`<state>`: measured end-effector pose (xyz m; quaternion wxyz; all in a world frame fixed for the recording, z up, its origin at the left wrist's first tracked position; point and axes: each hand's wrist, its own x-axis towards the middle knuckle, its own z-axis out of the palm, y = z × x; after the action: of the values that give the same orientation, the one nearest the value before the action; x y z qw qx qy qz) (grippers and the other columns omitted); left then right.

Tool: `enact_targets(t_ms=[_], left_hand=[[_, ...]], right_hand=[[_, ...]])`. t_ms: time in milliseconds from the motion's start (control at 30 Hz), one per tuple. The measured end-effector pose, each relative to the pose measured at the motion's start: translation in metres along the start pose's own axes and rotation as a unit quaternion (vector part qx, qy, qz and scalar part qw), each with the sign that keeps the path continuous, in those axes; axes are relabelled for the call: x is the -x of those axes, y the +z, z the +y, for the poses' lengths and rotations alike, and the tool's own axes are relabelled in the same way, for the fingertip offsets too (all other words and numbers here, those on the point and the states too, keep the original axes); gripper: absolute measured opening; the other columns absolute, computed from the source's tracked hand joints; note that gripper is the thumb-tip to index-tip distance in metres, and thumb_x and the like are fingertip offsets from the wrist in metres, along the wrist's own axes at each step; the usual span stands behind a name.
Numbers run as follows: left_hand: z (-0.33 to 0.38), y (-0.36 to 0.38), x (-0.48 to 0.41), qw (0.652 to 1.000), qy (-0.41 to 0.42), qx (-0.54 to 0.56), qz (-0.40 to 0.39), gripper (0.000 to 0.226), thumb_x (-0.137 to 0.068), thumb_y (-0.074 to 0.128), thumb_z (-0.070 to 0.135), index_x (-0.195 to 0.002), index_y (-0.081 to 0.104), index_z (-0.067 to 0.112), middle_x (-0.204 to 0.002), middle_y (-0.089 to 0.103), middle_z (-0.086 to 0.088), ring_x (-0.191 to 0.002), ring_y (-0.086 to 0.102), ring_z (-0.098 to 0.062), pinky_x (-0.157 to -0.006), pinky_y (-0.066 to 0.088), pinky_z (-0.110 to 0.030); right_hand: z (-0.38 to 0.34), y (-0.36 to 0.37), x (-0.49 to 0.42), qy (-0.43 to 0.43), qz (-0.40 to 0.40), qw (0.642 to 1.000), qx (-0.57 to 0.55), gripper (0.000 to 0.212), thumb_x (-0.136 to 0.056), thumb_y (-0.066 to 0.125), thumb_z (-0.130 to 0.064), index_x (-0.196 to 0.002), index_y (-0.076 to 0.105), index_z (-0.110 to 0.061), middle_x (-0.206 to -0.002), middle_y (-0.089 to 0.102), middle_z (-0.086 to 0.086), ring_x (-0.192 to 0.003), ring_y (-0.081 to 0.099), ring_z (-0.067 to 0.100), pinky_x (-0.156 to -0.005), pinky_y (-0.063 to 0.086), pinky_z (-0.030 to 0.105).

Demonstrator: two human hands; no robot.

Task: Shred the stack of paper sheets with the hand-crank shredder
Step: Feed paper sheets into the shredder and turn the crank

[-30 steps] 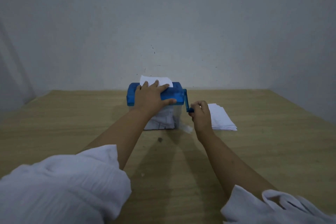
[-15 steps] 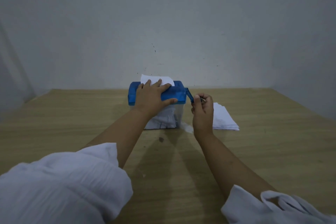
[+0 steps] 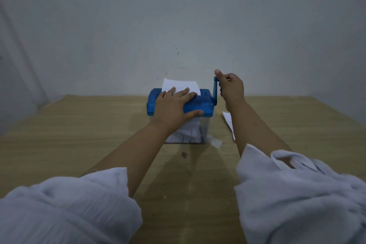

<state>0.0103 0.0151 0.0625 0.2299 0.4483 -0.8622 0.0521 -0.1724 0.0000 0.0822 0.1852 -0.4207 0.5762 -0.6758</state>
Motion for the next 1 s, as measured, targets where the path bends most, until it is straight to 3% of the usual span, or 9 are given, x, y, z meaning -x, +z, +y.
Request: enact_targets(t_ms=[200, 267, 367, 500, 667, 1000], left_hand=[[-0.001, 0.004, 0.001, 1.0, -0.004, 0.0, 0.012, 0.066, -0.084, 0.041, 0.069, -0.142, 0.036, 0.037, -0.152, 0.031, 0.01, -0.142, 0.024, -0.023, -0.113, 0.015, -0.041], [-0.001, 0.005, 0.001, 1.0, -0.003, 0.001, 0.015, 0.066, -0.084, 0.041, 0.069, -0.141, 0.037, 0.037, -0.151, 0.032, 0.01, -0.141, 0.024, -0.023, -0.113, 0.015, -0.041], [-0.001, 0.005, 0.002, 1.0, -0.001, 0.004, 0.024, 0.065, -0.084, 0.041, 0.069, -0.141, 0.037, 0.037, -0.151, 0.032, 0.01, -0.141, 0.025, -0.022, -0.113, 0.014, -0.041], [0.001, 0.002, 0.003, 1.0, -0.015, 0.013, 0.015, 0.068, -0.081, 0.043, 0.071, -0.142, 0.035, 0.039, -0.152, 0.03, 0.01, -0.142, 0.022, -0.023, -0.114, 0.013, -0.041], [0.006, 0.0, -0.002, 0.999, -0.045, 0.007, -0.026, 0.069, -0.08, 0.042, 0.073, -0.142, 0.029, 0.046, -0.155, 0.023, 0.01, -0.144, 0.016, -0.025, -0.115, 0.009, -0.042], [0.014, -0.004, -0.002, 0.996, -0.071, 0.032, -0.045, 0.067, -0.081, 0.047, 0.07, -0.141, 0.032, 0.045, -0.156, 0.021, 0.008, -0.144, 0.013, -0.027, -0.115, 0.004, -0.045]], right_hand=[[0.027, 0.013, -0.003, 0.032, 0.007, 0.995, 0.096, 0.028, -0.09, 0.06, -0.028, -0.072, 0.047, -0.011, -0.081, 0.054, 0.008, -0.078, 0.049, 0.021, -0.069, 0.04, 0.028], [0.042, 0.012, 0.002, 0.07, -0.006, 0.991, 0.116, 0.026, -0.092, 0.055, -0.018, -0.07, 0.045, -0.01, -0.076, 0.052, 0.009, -0.078, 0.048, 0.024, -0.071, 0.041, 0.034], [0.061, 0.01, 0.017, 0.118, -0.01, 0.984, 0.132, 0.027, -0.091, 0.044, -0.001, -0.066, 0.041, -0.009, -0.069, 0.044, 0.007, -0.071, 0.04, 0.023, -0.063, 0.034, 0.031], [0.076, 0.008, 0.043, 0.094, 0.003, 0.987, 0.128, 0.022, -0.091, 0.049, -0.008, -0.07, 0.041, -0.008, -0.068, 0.043, 0.009, -0.06, 0.034, 0.017, -0.054, 0.026, 0.028], [0.08, -0.003, 0.066, 0.047, -0.01, 0.991, 0.121, 0.035, -0.096, 0.049, -0.021, -0.067, 0.036, -0.008, -0.063, 0.038, 0.009, -0.058, 0.031, 0.014, -0.051, 0.023, 0.024], [0.061, -0.012, 0.099, -0.012, 0.066, 0.997, 0.033, 0.042, -0.096, 0.048, -0.014, -0.058, 0.03, -0.016, -0.057, 0.031, -0.001, -0.055, 0.029, 0.009, -0.053, 0.023, 0.022]])
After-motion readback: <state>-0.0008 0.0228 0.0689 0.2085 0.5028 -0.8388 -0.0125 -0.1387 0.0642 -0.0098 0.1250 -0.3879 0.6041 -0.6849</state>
